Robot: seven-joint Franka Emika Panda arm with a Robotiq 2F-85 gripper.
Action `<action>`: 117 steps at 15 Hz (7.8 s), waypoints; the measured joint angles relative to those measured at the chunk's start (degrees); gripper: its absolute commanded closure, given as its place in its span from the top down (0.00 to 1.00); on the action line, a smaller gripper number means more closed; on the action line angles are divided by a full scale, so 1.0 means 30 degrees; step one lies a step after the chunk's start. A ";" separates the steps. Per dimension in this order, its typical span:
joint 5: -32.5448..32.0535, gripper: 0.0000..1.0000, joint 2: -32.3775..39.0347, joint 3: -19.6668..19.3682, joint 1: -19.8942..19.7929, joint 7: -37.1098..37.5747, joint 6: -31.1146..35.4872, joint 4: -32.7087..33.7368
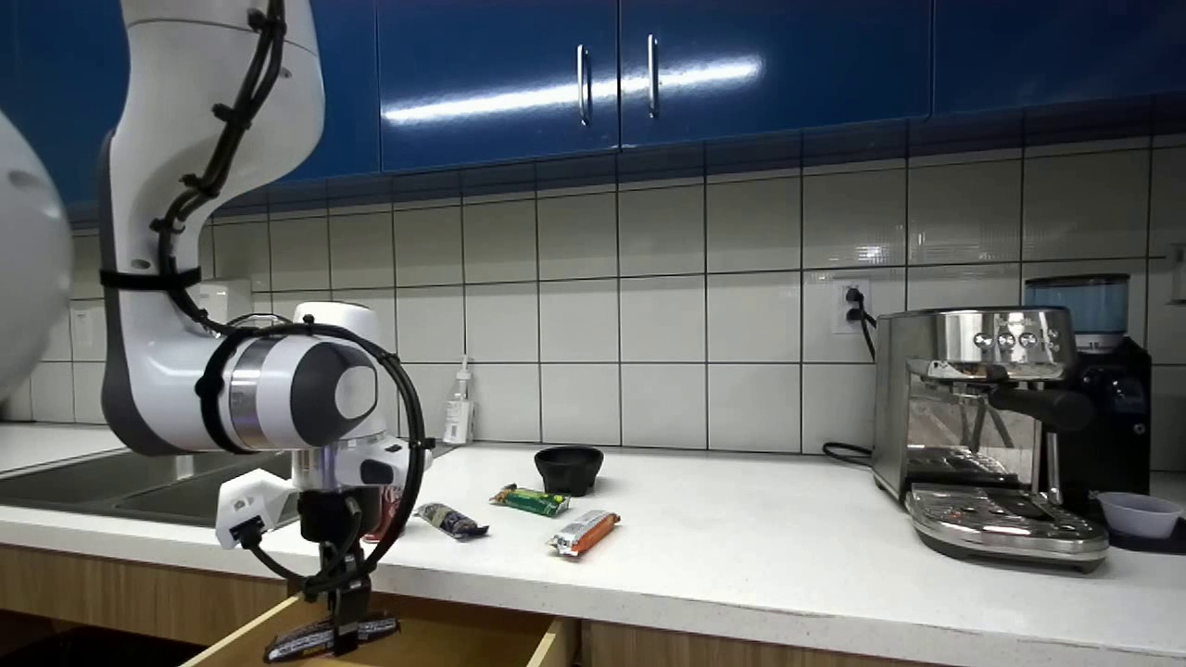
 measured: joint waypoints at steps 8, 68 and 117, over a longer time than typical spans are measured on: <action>0.2901 0.49 0.0966 0.0438 0.0049 -0.0941 0.1688 -0.0827; -0.4264 1.00 -0.0728 -0.0805 -0.2002 -1.7992 -0.6625 0.5781; -0.4155 1.00 0.0732 0.0055 -0.2572 -2.5096 -0.6378 0.7790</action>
